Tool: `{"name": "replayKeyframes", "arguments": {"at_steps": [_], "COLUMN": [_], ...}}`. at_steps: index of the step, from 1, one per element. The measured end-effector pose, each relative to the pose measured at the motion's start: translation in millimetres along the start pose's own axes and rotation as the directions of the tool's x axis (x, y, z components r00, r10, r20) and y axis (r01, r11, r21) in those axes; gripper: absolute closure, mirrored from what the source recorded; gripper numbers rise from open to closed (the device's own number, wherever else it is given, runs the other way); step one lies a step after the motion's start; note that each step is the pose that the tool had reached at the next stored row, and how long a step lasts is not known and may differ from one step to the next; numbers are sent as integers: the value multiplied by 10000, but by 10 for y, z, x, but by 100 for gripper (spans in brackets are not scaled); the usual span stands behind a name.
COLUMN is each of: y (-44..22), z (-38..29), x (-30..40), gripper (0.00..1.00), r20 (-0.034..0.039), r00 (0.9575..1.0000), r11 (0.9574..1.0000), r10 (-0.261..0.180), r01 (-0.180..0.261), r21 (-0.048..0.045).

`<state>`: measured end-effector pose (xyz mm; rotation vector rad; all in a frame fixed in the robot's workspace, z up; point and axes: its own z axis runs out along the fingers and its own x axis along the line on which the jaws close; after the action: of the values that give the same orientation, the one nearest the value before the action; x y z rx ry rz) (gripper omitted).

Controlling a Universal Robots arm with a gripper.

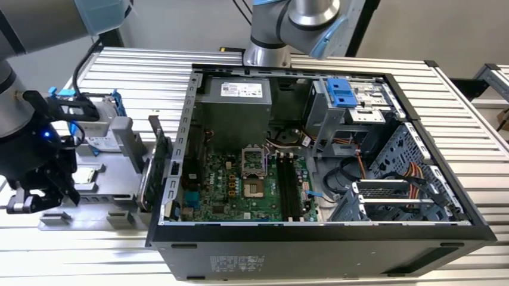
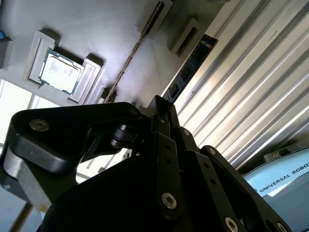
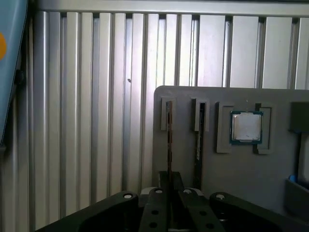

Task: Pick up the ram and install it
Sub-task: 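Pick up the ram and move it above insertion slot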

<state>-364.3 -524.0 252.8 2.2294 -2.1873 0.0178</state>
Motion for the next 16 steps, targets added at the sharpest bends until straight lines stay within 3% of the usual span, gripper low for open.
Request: {"name": "replayKeyframes", "arguments": {"at_steps": [16], "y": [1], "z": [-181], "x": [4], "gripper": [100], "r20": [1], "r00": [10000], "r11": [10000], "r10": [82], "r01": [-82], "r21": [-1]}}
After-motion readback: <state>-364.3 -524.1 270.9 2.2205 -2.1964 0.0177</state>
